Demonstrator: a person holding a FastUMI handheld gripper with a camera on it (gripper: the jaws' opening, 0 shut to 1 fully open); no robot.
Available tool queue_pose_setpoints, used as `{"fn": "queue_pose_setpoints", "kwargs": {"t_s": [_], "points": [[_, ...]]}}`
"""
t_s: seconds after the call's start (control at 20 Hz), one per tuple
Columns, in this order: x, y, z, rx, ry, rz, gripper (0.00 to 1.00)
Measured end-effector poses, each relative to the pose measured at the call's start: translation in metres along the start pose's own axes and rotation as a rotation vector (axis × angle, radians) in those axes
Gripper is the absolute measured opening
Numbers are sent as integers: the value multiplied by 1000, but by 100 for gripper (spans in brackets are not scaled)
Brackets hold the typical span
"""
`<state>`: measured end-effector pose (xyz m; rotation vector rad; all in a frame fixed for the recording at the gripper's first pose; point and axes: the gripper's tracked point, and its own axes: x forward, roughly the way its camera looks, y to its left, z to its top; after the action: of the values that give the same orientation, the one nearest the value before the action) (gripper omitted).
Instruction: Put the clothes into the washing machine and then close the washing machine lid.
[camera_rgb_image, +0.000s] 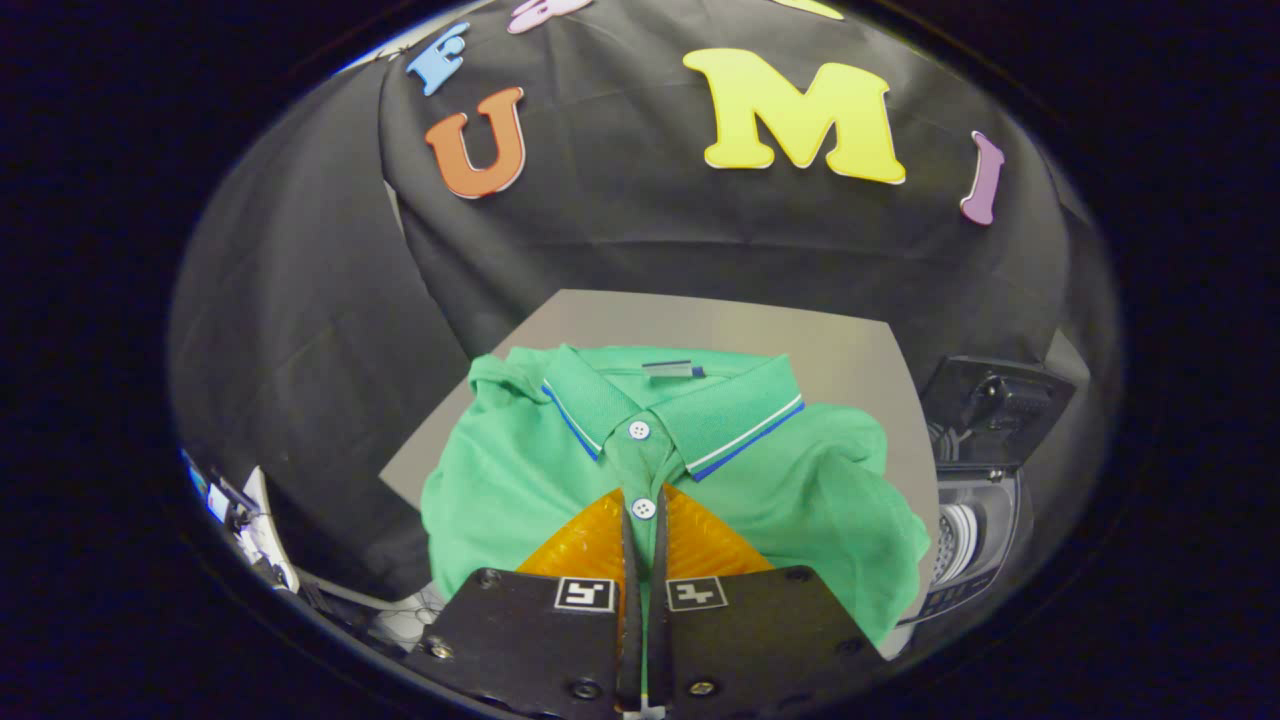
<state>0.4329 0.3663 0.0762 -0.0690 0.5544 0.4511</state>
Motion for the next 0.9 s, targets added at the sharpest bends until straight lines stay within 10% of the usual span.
{"fn": "queue_pose_setpoints", "kwargs": {"t_s": [0.4, 0.9], "points": [[-140, -46, 5, 91, -214, 44, 6], [-296, -212, 29, 130, -433, -122, 6]]}}
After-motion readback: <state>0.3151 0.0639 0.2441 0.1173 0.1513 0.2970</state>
